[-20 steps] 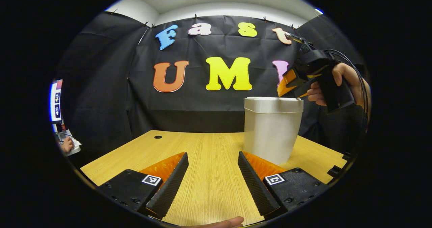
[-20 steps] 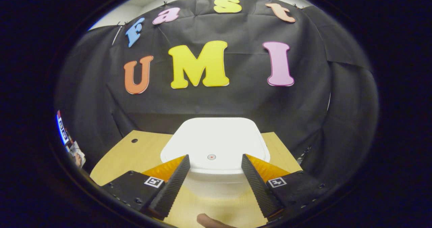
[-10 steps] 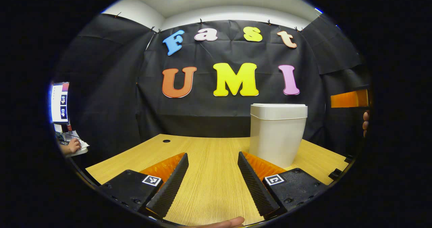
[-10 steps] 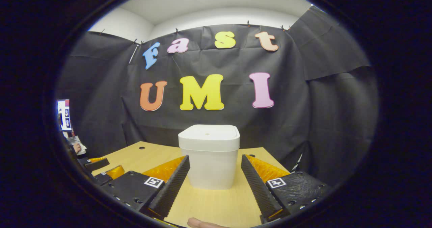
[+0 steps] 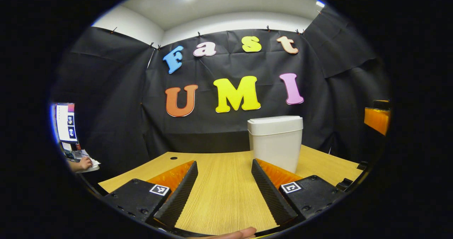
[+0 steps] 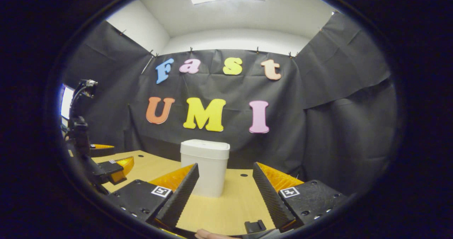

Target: Press the lid of the desktop garbage bin to open it, pick up the crumpled paper on the desktop and throw it into the bin, then pick up the pop can on the desktop and drop it into the bin, and finally close the garbage bin lid.

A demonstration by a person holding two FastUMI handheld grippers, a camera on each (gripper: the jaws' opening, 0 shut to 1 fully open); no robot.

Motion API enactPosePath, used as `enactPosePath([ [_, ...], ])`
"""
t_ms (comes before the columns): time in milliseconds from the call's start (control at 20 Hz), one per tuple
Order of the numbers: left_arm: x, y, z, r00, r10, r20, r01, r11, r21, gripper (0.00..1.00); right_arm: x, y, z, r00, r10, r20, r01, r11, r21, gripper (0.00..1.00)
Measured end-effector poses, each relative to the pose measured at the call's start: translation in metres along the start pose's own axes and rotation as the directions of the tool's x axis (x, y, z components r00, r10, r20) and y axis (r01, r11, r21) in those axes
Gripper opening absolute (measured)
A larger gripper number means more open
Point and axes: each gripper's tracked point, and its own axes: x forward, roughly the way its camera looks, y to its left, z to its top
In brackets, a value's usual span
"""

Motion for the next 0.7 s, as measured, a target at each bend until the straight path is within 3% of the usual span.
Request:
enactPosePath([
  [300, -0.008, -0.002, 0.009, 1.0, -0.017, 0.023, 0.018, 0.999, -0.045, 0.98, -0.01, -0.04, 0.013, 0.996, -0.084, 0.043, 0.082, 0.996, 0.044, 0.97],
  [700, -0.01, 0.018, 0.016, 0.999, 0.018, 0.043, -0.016, 0.999, -0.043, 0.98, -0.009, -0.06, 0.001, 0.995, -0.099, 0.002, 0.099, 0.992, 0.073, 0.95],
])
